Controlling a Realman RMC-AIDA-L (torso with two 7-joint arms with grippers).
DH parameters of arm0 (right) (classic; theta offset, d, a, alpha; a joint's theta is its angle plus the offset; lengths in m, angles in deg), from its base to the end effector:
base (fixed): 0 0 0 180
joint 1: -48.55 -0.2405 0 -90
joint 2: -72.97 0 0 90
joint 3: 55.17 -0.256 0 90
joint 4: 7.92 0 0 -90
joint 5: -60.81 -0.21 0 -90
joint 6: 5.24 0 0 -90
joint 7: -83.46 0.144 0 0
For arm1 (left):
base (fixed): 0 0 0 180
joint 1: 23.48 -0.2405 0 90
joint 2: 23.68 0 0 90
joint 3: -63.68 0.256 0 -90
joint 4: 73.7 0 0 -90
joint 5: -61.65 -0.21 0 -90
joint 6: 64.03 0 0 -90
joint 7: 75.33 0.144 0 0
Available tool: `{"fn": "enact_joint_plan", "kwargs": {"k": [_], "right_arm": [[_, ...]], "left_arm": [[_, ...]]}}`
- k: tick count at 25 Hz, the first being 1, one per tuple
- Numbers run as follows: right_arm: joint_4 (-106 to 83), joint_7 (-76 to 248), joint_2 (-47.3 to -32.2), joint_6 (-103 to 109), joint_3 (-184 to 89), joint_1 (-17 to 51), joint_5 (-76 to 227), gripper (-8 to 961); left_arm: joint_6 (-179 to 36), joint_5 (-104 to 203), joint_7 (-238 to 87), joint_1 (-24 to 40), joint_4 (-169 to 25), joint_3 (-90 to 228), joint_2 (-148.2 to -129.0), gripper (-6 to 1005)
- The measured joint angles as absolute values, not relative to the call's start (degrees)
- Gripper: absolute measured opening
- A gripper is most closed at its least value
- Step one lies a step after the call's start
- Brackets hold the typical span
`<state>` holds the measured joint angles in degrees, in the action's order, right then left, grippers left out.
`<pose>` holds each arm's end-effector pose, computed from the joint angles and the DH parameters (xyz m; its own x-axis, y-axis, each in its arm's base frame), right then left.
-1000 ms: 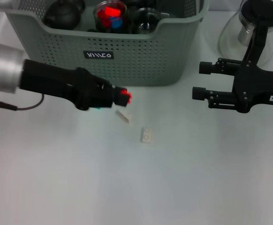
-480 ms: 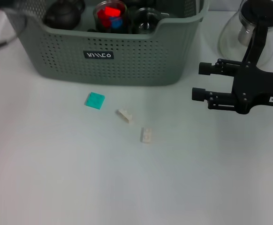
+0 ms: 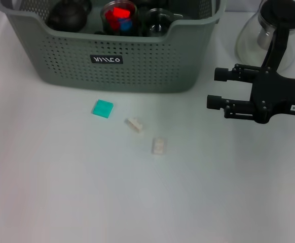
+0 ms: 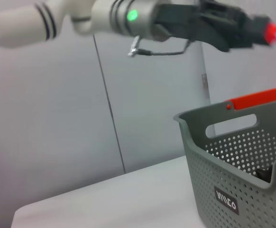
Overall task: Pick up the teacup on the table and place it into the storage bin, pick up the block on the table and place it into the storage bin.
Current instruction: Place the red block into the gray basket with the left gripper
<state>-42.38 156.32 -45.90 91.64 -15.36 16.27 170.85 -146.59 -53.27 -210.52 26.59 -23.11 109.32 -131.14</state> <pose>0.2356 0.3228 -0.0023 0.7740 -0.2212 -0.5933 -0.3188 -0.9457 -0.0632 -0.1296 0.4501 0.1102 0.5940 0.6079 0.5270 0.7505 -0.6545 -0.0909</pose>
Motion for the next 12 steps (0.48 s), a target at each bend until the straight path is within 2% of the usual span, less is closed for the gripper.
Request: {"fn": "enact_joint_plan", "kwargs": {"k": [4,12], "right_arm": [[-42.45,156.32,-45.94,91.52,-15.36,16.13,170.84,760],[-42.55,156.32,-45.94,91.27,-15.36,16.10,170.85,760]], "left_arm": [[-141.70,-65.95,-213.49,30.70,-23.29,111.06,-131.61,311],[-130.22,-80.71,-214.44,32.19,-24.15,115.05,-137.04,332]]}}
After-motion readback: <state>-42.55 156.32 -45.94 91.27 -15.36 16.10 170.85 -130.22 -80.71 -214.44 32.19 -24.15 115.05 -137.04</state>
